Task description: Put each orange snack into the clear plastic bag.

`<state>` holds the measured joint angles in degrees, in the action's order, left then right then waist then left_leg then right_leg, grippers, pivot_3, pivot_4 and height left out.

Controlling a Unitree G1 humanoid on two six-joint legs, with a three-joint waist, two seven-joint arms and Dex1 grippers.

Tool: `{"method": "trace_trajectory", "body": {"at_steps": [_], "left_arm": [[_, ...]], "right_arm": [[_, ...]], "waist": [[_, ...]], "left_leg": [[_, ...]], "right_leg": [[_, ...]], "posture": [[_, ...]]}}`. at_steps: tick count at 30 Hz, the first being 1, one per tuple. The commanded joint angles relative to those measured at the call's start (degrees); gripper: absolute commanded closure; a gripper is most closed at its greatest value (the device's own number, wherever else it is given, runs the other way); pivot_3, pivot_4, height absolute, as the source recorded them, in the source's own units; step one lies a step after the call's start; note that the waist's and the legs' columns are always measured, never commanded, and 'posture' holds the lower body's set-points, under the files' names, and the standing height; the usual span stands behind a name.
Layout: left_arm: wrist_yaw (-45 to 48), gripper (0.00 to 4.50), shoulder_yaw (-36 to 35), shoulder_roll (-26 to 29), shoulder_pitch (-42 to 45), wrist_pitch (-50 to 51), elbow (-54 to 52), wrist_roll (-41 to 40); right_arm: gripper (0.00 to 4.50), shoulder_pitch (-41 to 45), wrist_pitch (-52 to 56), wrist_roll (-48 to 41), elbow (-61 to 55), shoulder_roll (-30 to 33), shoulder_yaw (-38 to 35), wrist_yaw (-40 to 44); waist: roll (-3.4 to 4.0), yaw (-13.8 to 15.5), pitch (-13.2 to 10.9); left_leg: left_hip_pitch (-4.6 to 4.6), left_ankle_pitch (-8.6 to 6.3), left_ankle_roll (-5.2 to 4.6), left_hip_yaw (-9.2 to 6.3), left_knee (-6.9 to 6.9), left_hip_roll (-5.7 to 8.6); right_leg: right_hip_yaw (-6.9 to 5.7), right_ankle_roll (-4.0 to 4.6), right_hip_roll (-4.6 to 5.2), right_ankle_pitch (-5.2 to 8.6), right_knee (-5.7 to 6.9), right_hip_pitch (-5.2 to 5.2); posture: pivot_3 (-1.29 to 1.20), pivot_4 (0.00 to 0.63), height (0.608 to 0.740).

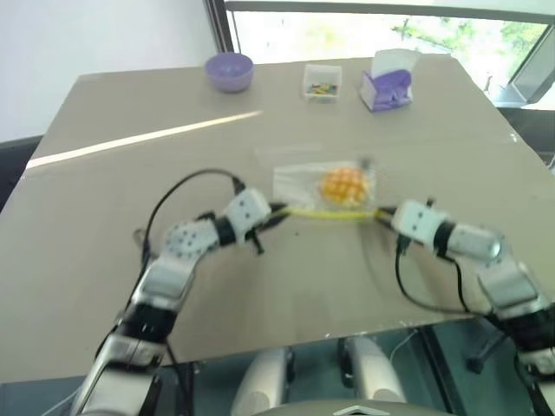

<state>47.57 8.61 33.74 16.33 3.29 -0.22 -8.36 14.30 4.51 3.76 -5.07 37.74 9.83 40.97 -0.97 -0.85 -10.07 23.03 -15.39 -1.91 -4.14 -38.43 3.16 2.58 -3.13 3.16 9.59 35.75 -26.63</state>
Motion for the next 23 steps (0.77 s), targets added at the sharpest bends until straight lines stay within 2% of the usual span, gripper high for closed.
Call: {"method": "trace_trajectory", "body": {"at_steps": [1, 3, 4, 6, 12, 15, 23], "left_arm": [[1.7, 2.29, -4.7, 2.2, -1.0, 4.7, -10.4, -5.7], [3.2, 1.5, -7.9, 4.2, -2.6, 10.3, -13.0, -10.5], [3.6, 0.89, -9.7, 5.1, -3.2, 12.4, -14.0, -12.5], [4.2, 0.06, -13.1, 6.6, -4.5, 16.7, -15.8, -16.9], [5.0, 0.06, -22.3, 10.5, -9.9, 26.8, -21.0, -27.1], [5.1, 0.06, -25.8, 13.0, -12.5, 29.2, -23.6, -28.9], [6.0, 0.06, -32.2, 16.9, -15.9, 32.0, -24.2, -31.7]], "right_arm": [[2.29, -1.6, 2.7, -2.1, -5.9, 1.5, -1.8, 2.4], [1.48, -2.9, 5.0, -5.7, -7.7, 2.5, -4.7, 4.0], [0.85, -3.3, 6.2, -7.5, -8.2, 3.3, -6.7, 4.6], [0.03, -4.4, 8.1, -11.1, -9.2, 4.8, -10.6, 6.2], [0.03, -9.0, 16.2, -23.9, -13.7, 7.3, -23.2, 9.3], [0.03, -12.3, 20.0, -28.7, -16.9, 8.1, -28.6, 9.7], [0.03, -16.6, 25.6, -34.4, -22.2, 8.8, -35.5, 8.3]], "waist": [[-0.06, 0.2, 0.0], [-0.01, 0.2, -0.1], [0.09, 0.2, -0.1], [0.15, 0.0, -0.2], [0.12, -0.1, -0.2], [0.11, 0.1, -0.2], [0.11, 0.2, -0.2]], "left_leg": [[-0.13, 0.0, -0.01, 0.05, -0.01, 0.01], [-0.57, -0.1, -0.2, -0.2, -0.14, -0.05], [-1.22, -0.11, -0.21, -0.23, -0.13, -0.09], [-1.87, -0.13, -0.22, -0.19, -0.11, -0.17], [-2.14, -0.12, -0.23, -0.15, 0.02, -0.28], [-1.99, -0.13, -0.22, -0.15, 0.08, -0.28], [-1.94, -0.14, -0.24, -0.1, 0.07, -0.27]], "right_leg": [[0.03, -0.02, 0.01, -0.01, 0.05, 0.12], [-0.27, -0.02, -0.1, -0.02, -0.05, 0.73], [-0.32, 0.03, -0.14, 0.24, -0.05, 1.45], [-0.33, -0.09, -0.19, 0.35, -0.09, 2.08], [-0.3, -0.28, -0.36, 0.32, -0.09, 2.23], [-0.29, -0.06, -0.3, 0.2, -0.09, 2.08], [-0.28, -0.09, -0.27, 0.47, -0.16, 2.05]], "posture": [[0.0, 0.15, 0.74], [0.0, 0.15, 0.74], [0.0, 0.15, 0.74], [0.0, 0.15, 0.74], [0.0, 0.15, 0.74], [0.0, 0.15, 0.74], [0.0, 0.15, 0.74]]}}
